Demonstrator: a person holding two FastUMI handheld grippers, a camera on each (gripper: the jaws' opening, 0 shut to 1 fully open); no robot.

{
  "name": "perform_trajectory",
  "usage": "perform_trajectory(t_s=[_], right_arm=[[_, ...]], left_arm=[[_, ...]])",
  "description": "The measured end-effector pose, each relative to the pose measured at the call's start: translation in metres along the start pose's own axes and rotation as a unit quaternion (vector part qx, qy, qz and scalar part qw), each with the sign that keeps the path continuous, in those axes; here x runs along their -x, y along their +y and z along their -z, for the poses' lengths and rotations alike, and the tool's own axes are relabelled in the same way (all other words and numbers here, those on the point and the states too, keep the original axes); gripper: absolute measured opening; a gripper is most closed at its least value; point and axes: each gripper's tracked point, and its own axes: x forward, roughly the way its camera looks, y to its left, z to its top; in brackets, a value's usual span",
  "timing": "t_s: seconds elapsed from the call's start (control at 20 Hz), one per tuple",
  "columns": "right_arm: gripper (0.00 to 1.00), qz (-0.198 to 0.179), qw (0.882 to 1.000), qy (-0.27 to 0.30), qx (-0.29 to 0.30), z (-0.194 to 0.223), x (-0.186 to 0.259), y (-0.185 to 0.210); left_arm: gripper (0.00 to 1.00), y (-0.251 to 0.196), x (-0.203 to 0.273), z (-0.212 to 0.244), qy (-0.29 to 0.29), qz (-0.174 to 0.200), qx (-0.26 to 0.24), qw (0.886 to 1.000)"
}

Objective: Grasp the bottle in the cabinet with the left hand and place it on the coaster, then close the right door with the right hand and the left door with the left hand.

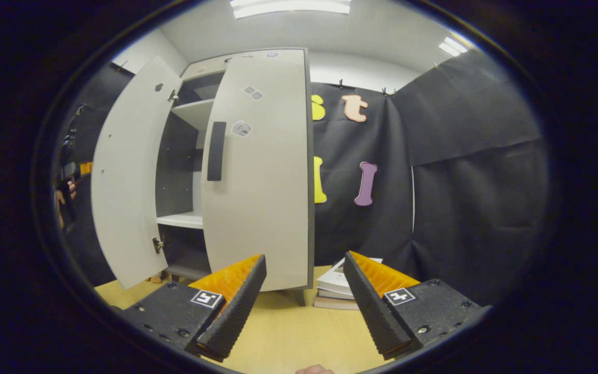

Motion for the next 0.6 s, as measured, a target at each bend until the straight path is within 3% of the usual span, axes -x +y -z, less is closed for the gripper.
perform_trajectory(t_s=[0.05, 0.2, 0.25, 0.35, 0.6], right_arm=[[0.98, 0.001, 1.000, 0.004, -0.002, 0.004, 0.001, 0.000], [0.98, 0.003, 1.000, 0.006, -0.005, 0.004, 0.001, -0.001], [0.94, 0.004, 1.000, 0.004, -0.005, 0.001, 0.001, -0.002], [0.98, 0.010, 1.000, -0.001, -0.001, -0.003, 0.002, -0.006], [0.99, 0.025, 1.000, 0.005, -0.005, 0.001, 0.005, -0.017]], left_arm=[[0.94, -0.005, 0.001, 0.002, 0.008, 0.004, 0.013, 1.000], [0.93, -0.029, 0.011, 0.011, 0.024, 0.025, 0.048, 0.998], [0.93, -0.037, 0.016, 0.012, 0.024, 0.028, 0.049, 0.998], [0.93, -0.050, 0.024, 0.014, 0.018, 0.036, 0.043, 0.998], [0.93, -0.127, 0.035, 0.027, 0.031, 0.141, 0.037, 0.989]])
